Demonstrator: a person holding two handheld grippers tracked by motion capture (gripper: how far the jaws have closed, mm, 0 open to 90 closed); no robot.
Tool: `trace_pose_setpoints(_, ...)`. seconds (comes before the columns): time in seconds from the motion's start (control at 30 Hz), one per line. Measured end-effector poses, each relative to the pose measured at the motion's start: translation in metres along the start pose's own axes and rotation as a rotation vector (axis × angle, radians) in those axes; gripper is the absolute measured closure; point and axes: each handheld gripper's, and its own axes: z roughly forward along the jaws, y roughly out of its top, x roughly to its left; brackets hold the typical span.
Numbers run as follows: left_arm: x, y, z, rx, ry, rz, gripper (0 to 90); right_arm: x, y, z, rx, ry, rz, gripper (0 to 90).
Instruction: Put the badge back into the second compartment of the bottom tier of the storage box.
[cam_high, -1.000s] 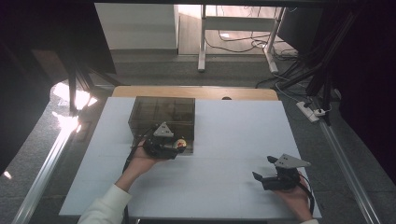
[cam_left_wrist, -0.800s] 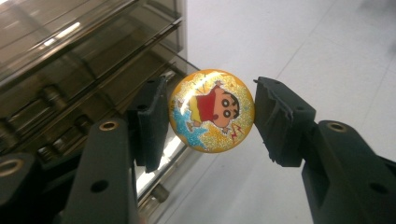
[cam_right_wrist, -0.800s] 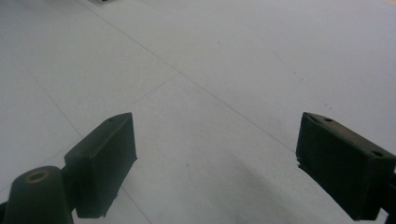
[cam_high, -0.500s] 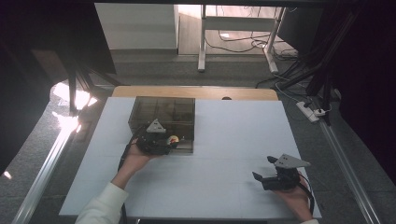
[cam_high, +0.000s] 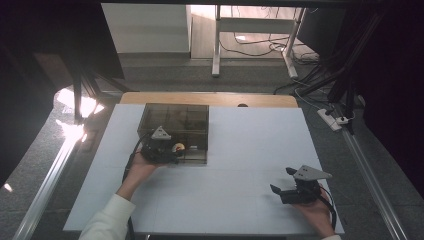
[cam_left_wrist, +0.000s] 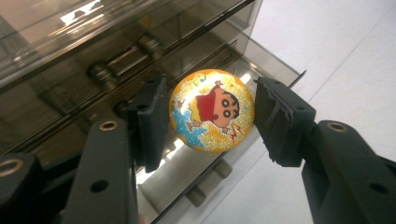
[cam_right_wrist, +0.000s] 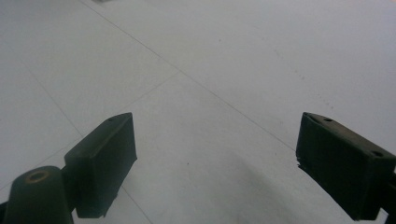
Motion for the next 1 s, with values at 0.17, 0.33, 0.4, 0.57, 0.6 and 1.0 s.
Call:
trace_pose_setpoints(0.17, 0.006, -0.004, 0.0, 0.007, 0.014, -0.015, 46.0, 0.0, 0.0, 0.0, -0.001, -0.001, 0.001, 12.2)
trace_pose_setpoints(0.33, 0.01, -0.006, 0.001, 0.014, 0.021, -0.025, 45.9, 0.0, 0.0, 0.0, 0.0, 0.0, 0.001, 12.2)
trace_pose_setpoints(0.4, 0.011, -0.008, 0.002, 0.018, 0.025, -0.027, 45.9, 0.0, 0.0, 0.0, 0.001, -0.001, 0.0, 12.2)
trace_pose_setpoints(0.57, 0.013, -0.009, 0.002, 0.017, 0.03, -0.032, 45.9, 0.0, 0.0, 0.0, -0.002, -0.002, 0.002, 12.2)
trace_pose_setpoints(0.6, 0.014, -0.009, 0.002, 0.017, 0.031, -0.033, 45.9, 0.0, 0.0, 0.0, 0.001, -0.002, 0.001, 12.2)
trace_pose_setpoints(1.0, 0.014, -0.01, 0.004, 0.021, 0.052, -0.028, 45.3, 0.0, 0.0, 0.0, 0.006, -0.003, 0.0, 12.3)
